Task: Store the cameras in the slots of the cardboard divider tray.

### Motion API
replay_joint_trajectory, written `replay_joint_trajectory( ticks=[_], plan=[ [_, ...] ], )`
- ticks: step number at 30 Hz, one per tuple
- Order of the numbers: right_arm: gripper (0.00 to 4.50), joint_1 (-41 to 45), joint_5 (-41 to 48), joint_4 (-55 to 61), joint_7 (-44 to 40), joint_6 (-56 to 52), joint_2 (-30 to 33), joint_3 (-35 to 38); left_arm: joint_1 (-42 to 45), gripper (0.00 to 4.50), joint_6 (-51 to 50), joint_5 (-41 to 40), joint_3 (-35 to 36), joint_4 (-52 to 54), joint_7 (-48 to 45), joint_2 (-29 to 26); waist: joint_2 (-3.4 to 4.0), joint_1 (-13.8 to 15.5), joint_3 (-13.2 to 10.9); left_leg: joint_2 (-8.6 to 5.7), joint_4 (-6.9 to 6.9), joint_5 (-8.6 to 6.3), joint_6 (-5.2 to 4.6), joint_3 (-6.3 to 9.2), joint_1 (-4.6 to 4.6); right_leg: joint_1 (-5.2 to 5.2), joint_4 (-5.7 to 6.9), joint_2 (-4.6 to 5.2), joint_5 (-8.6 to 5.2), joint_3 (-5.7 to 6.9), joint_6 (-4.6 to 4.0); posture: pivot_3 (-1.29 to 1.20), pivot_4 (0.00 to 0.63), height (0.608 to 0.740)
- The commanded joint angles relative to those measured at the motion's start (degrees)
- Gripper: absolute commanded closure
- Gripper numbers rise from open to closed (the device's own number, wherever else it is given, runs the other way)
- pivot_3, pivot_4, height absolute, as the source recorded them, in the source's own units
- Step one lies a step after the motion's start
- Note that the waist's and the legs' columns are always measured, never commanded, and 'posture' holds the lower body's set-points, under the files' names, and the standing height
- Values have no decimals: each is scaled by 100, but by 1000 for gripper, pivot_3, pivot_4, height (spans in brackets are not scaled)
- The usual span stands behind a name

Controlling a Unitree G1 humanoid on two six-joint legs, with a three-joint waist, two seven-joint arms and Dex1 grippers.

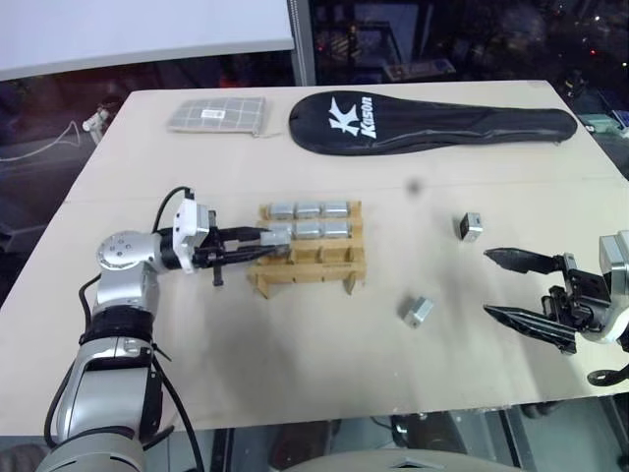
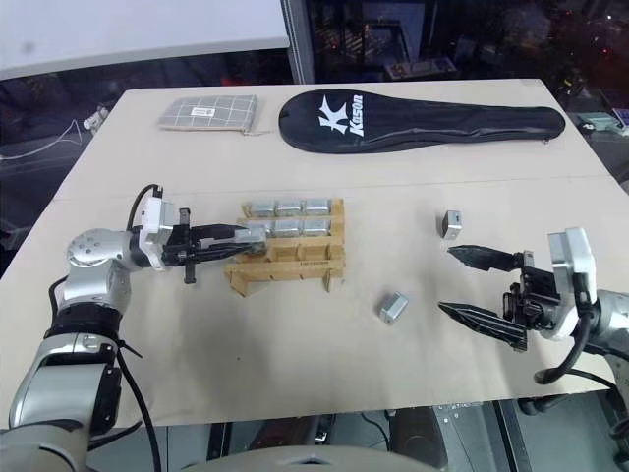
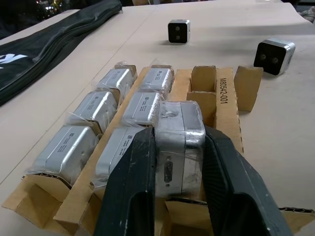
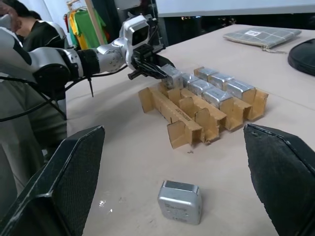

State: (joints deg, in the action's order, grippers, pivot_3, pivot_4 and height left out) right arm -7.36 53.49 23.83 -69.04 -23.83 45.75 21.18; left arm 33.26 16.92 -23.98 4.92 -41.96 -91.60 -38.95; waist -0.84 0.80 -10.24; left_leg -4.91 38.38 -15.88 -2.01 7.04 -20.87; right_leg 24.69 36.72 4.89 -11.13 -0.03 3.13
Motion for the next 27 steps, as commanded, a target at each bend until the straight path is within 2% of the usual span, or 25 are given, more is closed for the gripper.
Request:
replay_joint_trajectory(
  ticks=[1,9,22,23,25,27],
  plan=[
    [39,-20,21,107,-71,122,-32,224,-101,3780,-165,143,-181,-52,-80,-40,0,0,0,0,0,0,0,1,1,-1,0,0,0,1,0,0,150,740],
    [39,-108,-19,107,-94,163,-86,252,-367,3780,-349,-106,-588,270,-90,-329,3,-9,3,1,-1,-1,0,-1,5,-3,0,2,-5,-4,8,0,150,740],
    [39,-198,-98,26,-176,266,-124,286,-115,3780,81,167,-538,-165,-90,-76,4,0,3,0,-1,-2,-3,-2,4,-4,-3,3,-9,-3,16,0,150,740],
    [0,-216,-107,22,-187,281,-126,290,-87,2768,11,162,-481,-165,-48,-47,4,1,3,0,-1,-2,-3,-2,4,-4,-3,2,-8,-3,15,0,150,740],
    [0,-245,-116,18,-203,297,-129,300,-21,2005,-92,92,-351,-145,21,23,4,2,3,0,-1,-2,-3,-2,3,-4,-3,1,-8,-2,14,0,150,740],
    [0,-256,-122,11,-207,308,-132,308,16,985,-103,34,-263,-70,-50,20,0,0,0,0,0,-2,-3,0,1,-3,-3,-1,-8,0,14,0,150,740]
  ],
)
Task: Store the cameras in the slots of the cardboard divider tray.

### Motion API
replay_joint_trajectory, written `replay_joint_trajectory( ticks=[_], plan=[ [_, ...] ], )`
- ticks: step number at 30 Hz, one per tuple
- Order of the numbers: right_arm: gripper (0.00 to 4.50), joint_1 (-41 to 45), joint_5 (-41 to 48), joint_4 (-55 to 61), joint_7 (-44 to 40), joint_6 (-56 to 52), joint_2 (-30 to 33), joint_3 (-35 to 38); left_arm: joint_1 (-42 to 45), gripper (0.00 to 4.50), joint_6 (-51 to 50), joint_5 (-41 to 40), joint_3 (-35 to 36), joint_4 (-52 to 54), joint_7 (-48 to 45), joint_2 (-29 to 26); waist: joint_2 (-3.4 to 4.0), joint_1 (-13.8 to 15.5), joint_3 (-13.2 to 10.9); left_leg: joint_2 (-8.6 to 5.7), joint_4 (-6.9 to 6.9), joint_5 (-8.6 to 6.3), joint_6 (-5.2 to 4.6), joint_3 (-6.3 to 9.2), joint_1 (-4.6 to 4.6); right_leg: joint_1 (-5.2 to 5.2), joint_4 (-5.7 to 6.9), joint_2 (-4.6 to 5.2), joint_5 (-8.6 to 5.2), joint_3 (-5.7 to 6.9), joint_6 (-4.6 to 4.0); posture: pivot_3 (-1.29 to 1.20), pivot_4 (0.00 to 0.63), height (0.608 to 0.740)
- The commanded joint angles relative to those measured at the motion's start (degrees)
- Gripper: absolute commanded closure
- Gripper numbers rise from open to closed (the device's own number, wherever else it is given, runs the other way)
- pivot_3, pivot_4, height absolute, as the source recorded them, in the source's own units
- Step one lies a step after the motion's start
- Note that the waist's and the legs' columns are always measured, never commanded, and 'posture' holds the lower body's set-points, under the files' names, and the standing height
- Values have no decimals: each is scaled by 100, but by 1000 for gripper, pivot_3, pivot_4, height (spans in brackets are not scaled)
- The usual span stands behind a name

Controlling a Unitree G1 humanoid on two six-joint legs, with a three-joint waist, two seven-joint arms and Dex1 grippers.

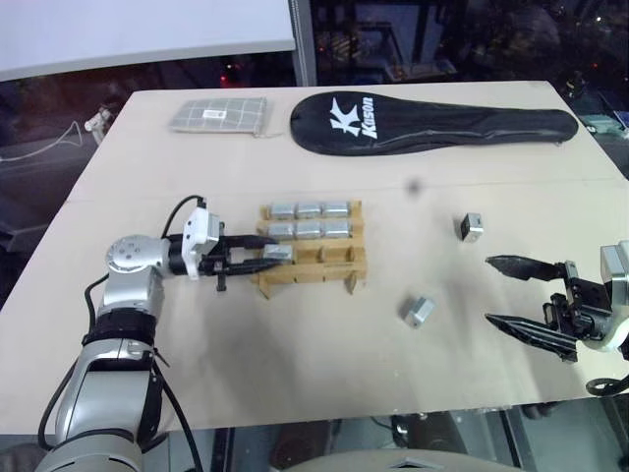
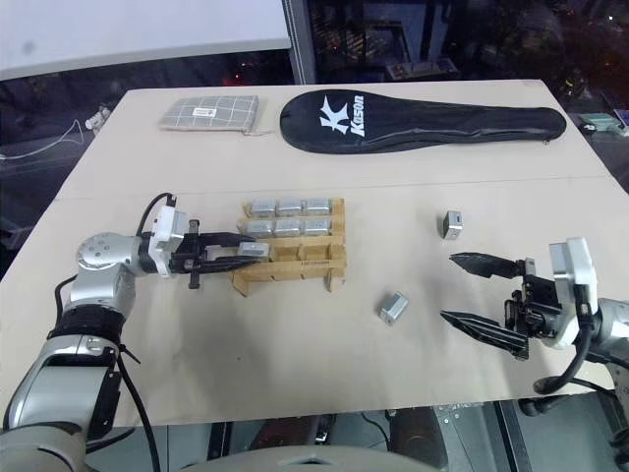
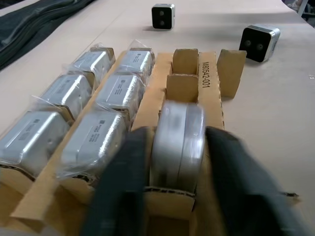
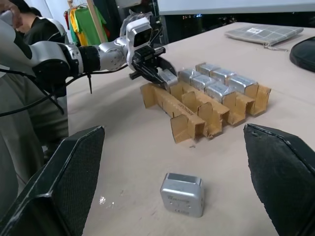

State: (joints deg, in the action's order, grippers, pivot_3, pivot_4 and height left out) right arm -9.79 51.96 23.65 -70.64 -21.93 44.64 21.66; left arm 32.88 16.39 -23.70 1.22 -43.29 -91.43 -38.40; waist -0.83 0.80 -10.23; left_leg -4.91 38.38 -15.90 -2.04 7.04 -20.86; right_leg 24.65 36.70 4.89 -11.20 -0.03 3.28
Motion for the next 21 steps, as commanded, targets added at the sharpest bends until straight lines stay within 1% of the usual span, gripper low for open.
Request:
replay_joint_trajectory(
  ticks=[1,2,3,6,9,13,15,17,19,20,21],
  plan=[
    [0,-12,19,20,-54,131,-20,266,36,719,-236,-88,142,215,-92,-71,0,0,0,0,0,0,0,1,-1,0,0,0,0,1,0,0,150,740],
    [0,-14,5,9,-63,143,-20,272,8,339,-463,-202,168,385,-106,-112,0,0,-1,0,0,0,0,-1,0,0,0,0,1,0,-2,0,150,740],
    [0,-15,-5,2,-73,151,-20,277,-20,57,-679,-313,191,550,-106,-148,-1,0,-1,0,0,0,0,0,-1,0,0,0,1,0,-2,0,150,740],
    [0,-36,-74,-17,-96,197,-48,240,-152,57,-1550,-739,338,1361,-107,-499,-11,-6,-7,0,0,0,0,7,-5,1,0,0,-1,6,2,0,150,740],
    [0,-28,-261,-75,-137,313,-82,95,-304,57,-2295,-943,500,2087,-102,-871,-11,-25,-9,3,-1,0,0,8,-9,8,0,0,3,5,-5,0,150,740],
    [0,51,-560,-145,-171,488,-155,-143,-719,57,-3108,-1171,645,3173,-99,-1583,-5,-57,-11,4,-8,-1,1,1,-6,9,-3,2,8,-4,-14,0,150,740],
    [0,163,-768,-257,-32,591,-227,-219,-979,57,-3489,-1276,741,3675,-104,-1930,-7,-63,-13,4,-8,-1,0,1,-8,10,-7,2,-1,-3,0,0,150,740],
    [0,412,-1300,-532,340,781,-264,-354,-1100,57,-3615,-1157,824,3968,66,-2144,-6,-62,-15,6,-8,-2,0,1,-8,9,-8,3,-2,-3,2,0,150,740],
    [0,690,-1923,-822,932,896,-323,-499,-1139,57,-3685,-1175,1048,4204,524,-2068,-5,-52,-15,5,-6,-2,0,-2,-8,9,-8,2,-4,-4,4,0,150,740],
    [0,819,-2124,-928,1191,929,-382,-550,-1204,57,-3767,-1194,1156,4349,733,-2040,-5,-40,-15,5,-6,-1,1,-2,-6,8,-8,2,-4,-4,5,0,150,740],
    [0,935,-2136,-958,1393,881,-493,-563,-1318,57,-3806,-1203,1254,4513,859,-2037,-4,-30,-15,6,-6,-1,1,0,-6,8,-7,2,-4,-3,4,0,150,740]
  ],
)
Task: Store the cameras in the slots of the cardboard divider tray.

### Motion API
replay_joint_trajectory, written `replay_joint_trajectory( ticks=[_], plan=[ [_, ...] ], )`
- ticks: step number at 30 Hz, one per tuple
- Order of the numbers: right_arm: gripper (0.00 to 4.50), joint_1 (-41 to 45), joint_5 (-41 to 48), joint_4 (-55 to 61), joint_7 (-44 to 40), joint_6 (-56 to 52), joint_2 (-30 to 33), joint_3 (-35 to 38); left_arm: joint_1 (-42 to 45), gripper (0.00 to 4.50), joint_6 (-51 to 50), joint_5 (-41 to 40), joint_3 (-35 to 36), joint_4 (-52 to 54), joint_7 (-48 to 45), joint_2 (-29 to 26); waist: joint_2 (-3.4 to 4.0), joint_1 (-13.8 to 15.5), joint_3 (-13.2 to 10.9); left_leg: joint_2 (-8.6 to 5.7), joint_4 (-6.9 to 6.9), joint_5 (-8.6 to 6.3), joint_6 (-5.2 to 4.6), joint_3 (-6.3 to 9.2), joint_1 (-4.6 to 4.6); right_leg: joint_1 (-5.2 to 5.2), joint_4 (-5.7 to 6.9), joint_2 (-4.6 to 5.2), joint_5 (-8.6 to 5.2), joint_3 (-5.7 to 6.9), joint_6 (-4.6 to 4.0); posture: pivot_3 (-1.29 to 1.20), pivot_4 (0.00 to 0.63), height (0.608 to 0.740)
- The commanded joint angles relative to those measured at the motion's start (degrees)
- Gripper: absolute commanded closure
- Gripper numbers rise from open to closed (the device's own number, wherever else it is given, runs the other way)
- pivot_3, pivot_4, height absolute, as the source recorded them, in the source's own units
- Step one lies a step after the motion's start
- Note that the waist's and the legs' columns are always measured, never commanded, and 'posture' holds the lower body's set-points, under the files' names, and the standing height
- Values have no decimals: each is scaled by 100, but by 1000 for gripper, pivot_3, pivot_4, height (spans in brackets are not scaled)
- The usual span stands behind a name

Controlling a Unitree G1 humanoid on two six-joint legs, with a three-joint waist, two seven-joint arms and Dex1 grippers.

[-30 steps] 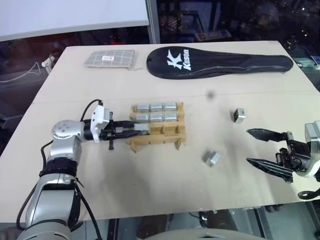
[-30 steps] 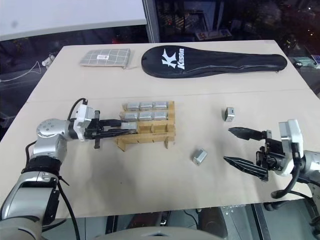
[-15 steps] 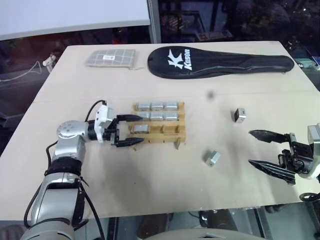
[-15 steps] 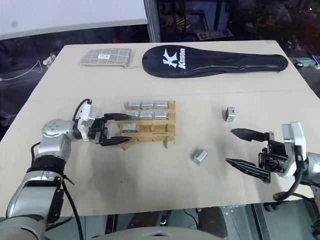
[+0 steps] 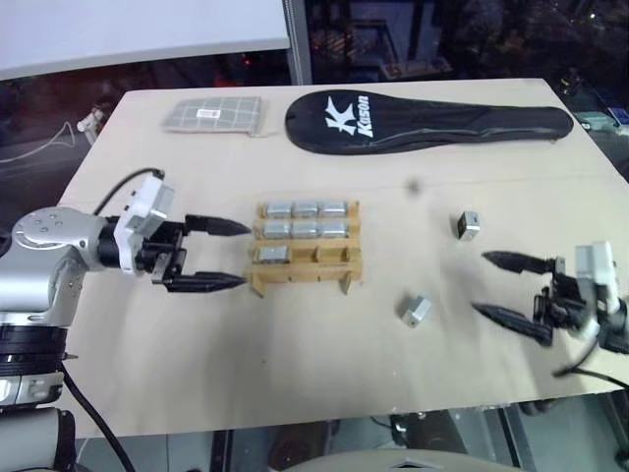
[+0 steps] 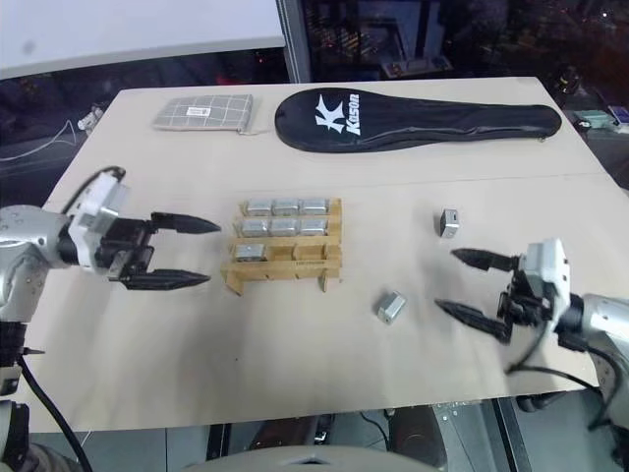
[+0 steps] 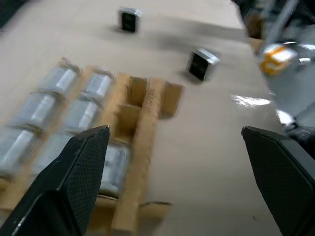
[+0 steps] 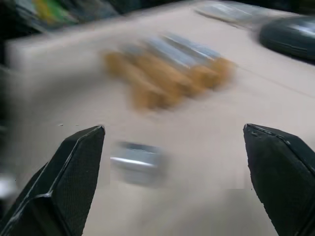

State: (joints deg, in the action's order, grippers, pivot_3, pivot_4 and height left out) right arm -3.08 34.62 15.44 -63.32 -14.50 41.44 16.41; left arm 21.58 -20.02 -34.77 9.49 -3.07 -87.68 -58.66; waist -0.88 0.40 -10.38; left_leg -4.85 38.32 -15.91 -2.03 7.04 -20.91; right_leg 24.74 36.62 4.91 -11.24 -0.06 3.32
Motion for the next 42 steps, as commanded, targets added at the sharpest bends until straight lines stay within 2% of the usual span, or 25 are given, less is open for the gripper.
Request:
replay_joint_trajectory(
  ticks=[1,6,11,14,21,24,25,26,27,31,42],
  plan=[
    [0,360,-406,-113,932,29,-305,-45,-337,57,-193,-106,533,683,577,-14,1,18,0,1,-1,0,0,0,3,0,2,0,0,0,0,0,150,740],
    [0,797,-869,-39,2301,-248,-990,-256,-1026,57,-674,-497,1127,1555,957,-59,6,-9,-4,5,-15,1,6,-2,-7,17,2,-2,14,-11,-25,0,150,740],
    [0,1186,-1210,254,3954,-1265,-1772,-542,-1342,57,-815,-573,1464,1831,1035,-178,8,-7,-4,2,-14,15,29,-13,-34,47,4,-2,15,-20,-26,0,150,740],
    [0,1363,-1679,175,4646,-1424,-2145,-829,-1370,57,-798,-563,1507,1822,1008,-203,9,6,-4,1,-15,14,28,-14,-35,51,9,-18,15,-21,-27,0,150,740],
    [0,1534,-2160,119,5562,-1582,-2775,-1017,-1310,57,-751,-558,1498,1728,948,-208,9,-36,-4,1,-15,16,30,-22,-36,57,10,-36,16,-35,-28,0,150,740],
    [910,1560,-2303,91,5761,-1558,-2866,-988,-1314,0,-744,-563,1509,1718,920,-207,9,-91,-4,1,-16,16,31,-27,-37,59,11,-38,17,-40,-29,0,150,740],
    [910,1574,-2320,68,5791,-1539,-2882,-967,-1316,0,-743,-563,1513,1716,914,-206,9,-104,-4,2,-16,16,30,-30,-37,60,11,-38,17,-43,-29,0,150,740],
    [1679,1586,-2321,57,5796,-1568,-2884,-956,-1315,0,-742,-560,1516,1713,911,-205,9,-115,-4,1,-16,16,30,-32,-37,60,11,-38,17,-45,-29,0,150,740],
    [1998,1595,-2322,48,5791,-1582,-2878,-954,-1315,0,-744,-557,1517,1712,908,-206,9,-121,-4,1,-16,16,30,-34,-36,60,11,-39,17,-47,-29,0,150,740],
    [3887,1600,-2350,0,5729,-1640,-2808,-998,-1317,0,-750,-545,1546,1689,872,-243,9,-142,-4,5,-18,15,28,-37,-31,60,13,-45,17,-52,-29,0,150,740],
    [3897,1765,-2028,-45,5535,-2011,-2935,-933,-1361,0,-769,-563,1627,1705,856,-270,9,-152,-4,12,-18,13,25,-47,-24,60,16,-53,20,-63,-33,0,150,740]
  ],
)
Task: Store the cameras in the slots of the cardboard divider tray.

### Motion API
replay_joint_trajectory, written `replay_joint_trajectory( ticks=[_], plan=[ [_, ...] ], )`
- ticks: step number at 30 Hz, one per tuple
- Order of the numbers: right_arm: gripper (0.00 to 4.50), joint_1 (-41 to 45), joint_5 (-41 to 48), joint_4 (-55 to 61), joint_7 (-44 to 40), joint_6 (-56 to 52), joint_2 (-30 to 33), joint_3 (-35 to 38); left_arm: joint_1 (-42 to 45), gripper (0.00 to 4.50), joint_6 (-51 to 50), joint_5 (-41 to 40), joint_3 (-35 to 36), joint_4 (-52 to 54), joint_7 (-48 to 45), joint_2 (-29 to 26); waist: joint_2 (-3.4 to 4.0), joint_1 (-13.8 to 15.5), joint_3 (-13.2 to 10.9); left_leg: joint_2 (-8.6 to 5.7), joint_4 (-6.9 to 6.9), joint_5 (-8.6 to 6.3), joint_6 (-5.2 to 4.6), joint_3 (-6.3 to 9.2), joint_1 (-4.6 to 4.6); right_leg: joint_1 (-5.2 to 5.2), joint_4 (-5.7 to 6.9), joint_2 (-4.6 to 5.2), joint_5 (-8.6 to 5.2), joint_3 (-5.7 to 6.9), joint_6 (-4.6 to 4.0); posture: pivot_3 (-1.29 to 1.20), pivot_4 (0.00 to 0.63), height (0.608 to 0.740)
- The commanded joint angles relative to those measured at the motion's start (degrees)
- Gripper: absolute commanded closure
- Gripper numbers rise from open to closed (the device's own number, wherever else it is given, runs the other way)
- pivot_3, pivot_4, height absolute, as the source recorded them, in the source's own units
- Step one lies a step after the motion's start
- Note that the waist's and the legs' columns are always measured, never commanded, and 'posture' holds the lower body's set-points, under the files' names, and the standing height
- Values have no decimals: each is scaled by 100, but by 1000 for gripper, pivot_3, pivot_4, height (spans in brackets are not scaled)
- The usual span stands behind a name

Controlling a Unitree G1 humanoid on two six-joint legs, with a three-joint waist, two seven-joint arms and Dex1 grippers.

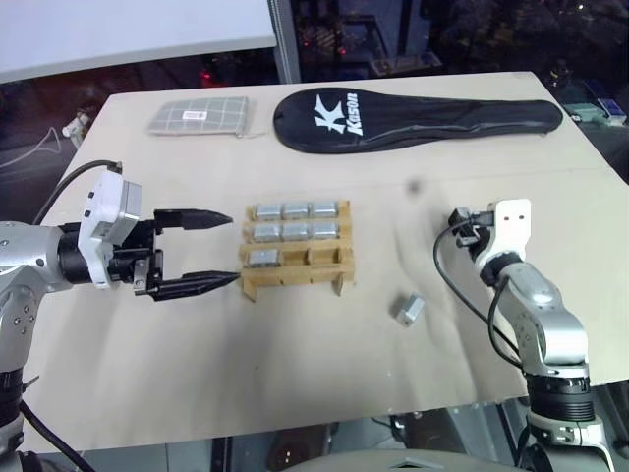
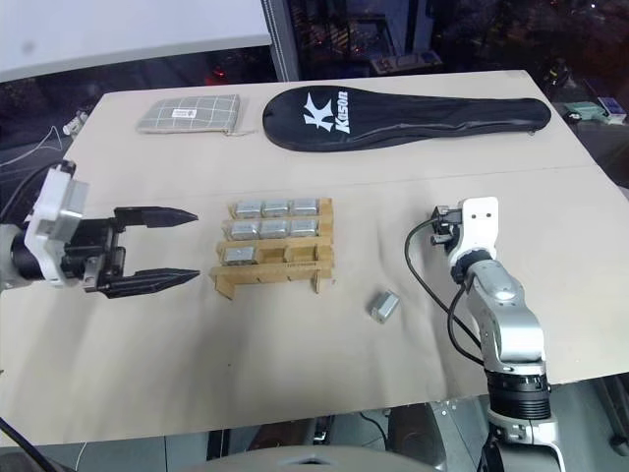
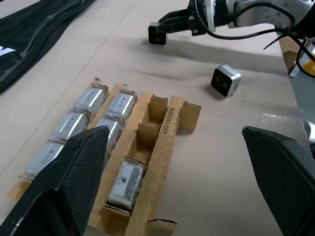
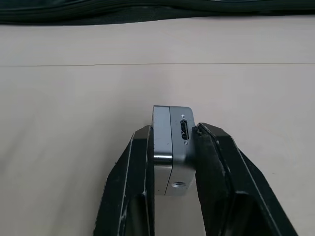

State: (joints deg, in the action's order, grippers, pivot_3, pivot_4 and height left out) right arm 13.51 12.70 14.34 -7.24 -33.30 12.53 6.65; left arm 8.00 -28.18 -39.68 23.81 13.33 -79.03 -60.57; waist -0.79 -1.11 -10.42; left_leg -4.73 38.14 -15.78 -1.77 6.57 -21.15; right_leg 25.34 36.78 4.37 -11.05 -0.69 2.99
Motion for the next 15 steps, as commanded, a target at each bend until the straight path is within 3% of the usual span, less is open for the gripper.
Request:
replay_joint_trajectory(
  ticks=[1,6,15],
  plan=[
    [3897,116,162,65,-75,-152,-40,47,-6,0,44,-74,199,70,-9,-80,0,-3,0,0,0,0,0,-1,0,0,0,-1,1,-1,-1,0,150,740],
    [3897,433,240,50,-554,266,221,52,-8,0,28,-101,281,34,-10,-93,1,-4,-1,3,0,-5,-9,-4,2,0,0,-5,3,-3,-5,0,150,740],
    [3897,1439,919,-111,-3035,753,946,-755,74,0,139,-23,253,-196,-47,-135,5,-27,-3,14,0,-9,-15,-7,1,2,-2,-15,4,-4,-6,0,150,740]
  ],
)
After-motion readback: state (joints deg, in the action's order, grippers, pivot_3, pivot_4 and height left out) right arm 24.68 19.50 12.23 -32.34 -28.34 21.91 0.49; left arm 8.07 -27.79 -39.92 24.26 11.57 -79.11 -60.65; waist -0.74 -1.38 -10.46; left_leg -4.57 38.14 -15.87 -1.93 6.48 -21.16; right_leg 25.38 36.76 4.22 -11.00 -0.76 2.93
